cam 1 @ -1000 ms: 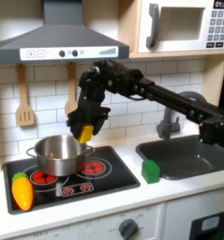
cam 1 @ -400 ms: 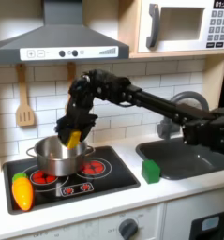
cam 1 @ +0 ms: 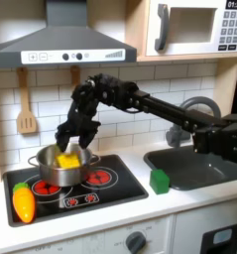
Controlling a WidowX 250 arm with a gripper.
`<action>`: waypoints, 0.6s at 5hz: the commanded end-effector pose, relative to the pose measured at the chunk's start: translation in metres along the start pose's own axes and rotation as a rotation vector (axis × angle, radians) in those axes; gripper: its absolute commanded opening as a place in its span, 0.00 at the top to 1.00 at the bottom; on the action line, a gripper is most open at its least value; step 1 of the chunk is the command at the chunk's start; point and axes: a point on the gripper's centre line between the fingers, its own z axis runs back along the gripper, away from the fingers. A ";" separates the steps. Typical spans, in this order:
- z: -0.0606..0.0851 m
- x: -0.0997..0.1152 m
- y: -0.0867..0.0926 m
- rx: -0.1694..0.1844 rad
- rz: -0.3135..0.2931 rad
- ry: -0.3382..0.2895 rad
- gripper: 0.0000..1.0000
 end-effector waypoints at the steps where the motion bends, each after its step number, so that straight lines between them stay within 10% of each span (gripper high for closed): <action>1: 0.006 -0.009 -0.005 -0.032 -0.027 0.016 0.00; 3: 0.038 -0.029 -0.028 -0.181 -0.081 0.148 0.00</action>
